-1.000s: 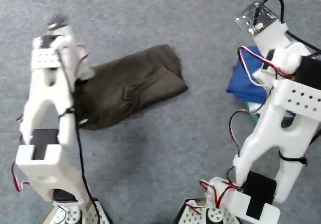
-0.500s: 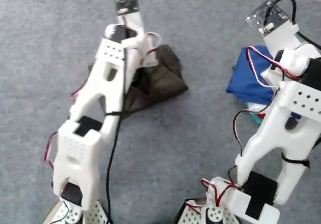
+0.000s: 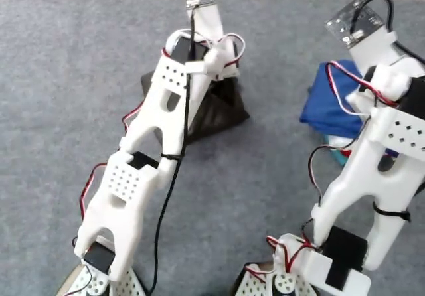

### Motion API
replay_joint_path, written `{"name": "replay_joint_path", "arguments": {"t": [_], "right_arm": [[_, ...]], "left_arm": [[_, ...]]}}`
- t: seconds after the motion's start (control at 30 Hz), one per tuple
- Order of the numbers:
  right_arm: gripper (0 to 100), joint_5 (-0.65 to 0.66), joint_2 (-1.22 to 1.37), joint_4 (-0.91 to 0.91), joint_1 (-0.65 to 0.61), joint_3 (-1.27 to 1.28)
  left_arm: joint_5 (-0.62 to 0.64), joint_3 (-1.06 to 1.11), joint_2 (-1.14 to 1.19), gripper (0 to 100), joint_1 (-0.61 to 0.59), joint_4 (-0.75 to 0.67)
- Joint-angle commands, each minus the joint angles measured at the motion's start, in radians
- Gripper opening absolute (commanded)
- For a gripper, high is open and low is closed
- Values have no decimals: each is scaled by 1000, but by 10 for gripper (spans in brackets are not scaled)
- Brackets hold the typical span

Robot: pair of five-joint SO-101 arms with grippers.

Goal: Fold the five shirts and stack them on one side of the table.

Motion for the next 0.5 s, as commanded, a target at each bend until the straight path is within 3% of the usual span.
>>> {"name": "replay_joint_path", "arguments": {"t": [0.0, 0.17, 0.33, 0.47], "right_arm": [[15, 8, -35, -17, 11, -28], [15, 8, -33, -17, 6, -28], [15, 8, -33, -18, 5, -28], [15, 6, -33, -15, -32, -28]], "left_arm": [[9, -16, -11, 28, 8, -29], [9, -1, -11, 48, 28, -51], [38, -5, -15, 207, 39, -57], [20, -38, -28, 192, 15, -57]]}}
